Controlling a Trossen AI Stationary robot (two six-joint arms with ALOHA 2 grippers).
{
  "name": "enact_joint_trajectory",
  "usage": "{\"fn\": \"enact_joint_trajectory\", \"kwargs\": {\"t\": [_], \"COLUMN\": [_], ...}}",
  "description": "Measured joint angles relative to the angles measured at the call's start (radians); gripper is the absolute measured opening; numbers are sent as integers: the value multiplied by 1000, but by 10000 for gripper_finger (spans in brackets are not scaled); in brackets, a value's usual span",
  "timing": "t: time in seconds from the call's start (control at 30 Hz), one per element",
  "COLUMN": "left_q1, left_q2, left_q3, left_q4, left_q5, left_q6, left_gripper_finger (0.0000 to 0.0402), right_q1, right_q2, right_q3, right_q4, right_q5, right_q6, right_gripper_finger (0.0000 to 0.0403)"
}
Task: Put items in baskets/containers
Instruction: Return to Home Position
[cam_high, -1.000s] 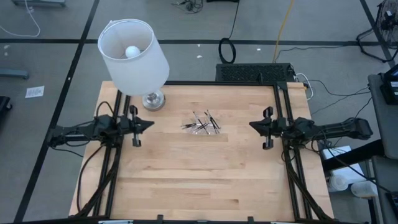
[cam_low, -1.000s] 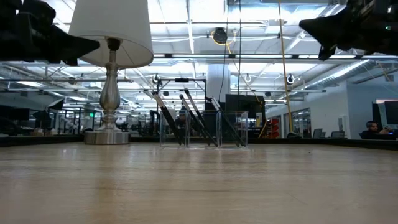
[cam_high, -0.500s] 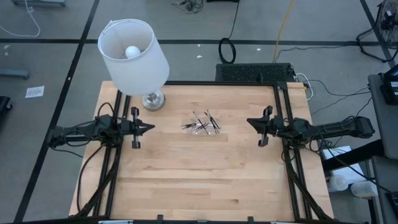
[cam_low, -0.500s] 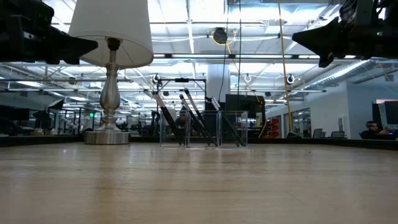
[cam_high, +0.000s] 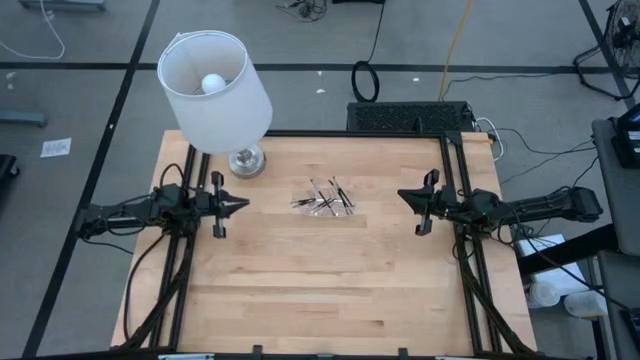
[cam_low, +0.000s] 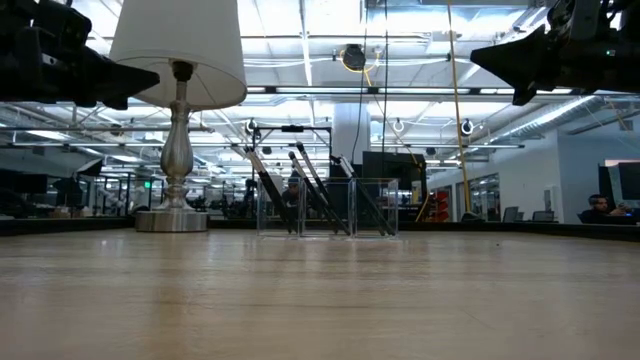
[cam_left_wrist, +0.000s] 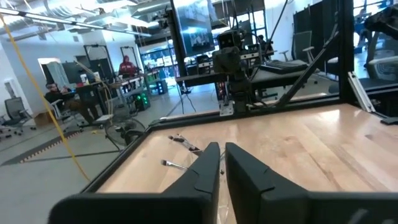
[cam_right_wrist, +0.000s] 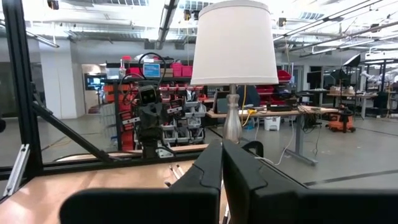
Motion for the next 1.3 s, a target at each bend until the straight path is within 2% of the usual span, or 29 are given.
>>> {"fn": "enact_joint_trajectory", "kwargs": {"t": [0.3, 0.67, 1.3], "left_q1": [0, 0, 0], "left_q2": [0, 0, 0], "left_q3": [0, 0, 0], "left_q4": [-1, -2, -2], "left_q5": [0, 0, 0], "left_q6": [2, -3, -2], "left_gripper_finger": [66, 52, 61], "right_q1": [0, 0, 0], "right_q2": [0, 0, 0], "right_q3": [0, 0, 0], "right_q4": [0, -1, -1], "right_q5": [0, -1, -1], "right_q6": [-2, 1, 1], "right_gripper_finger": [0, 0, 0]}}
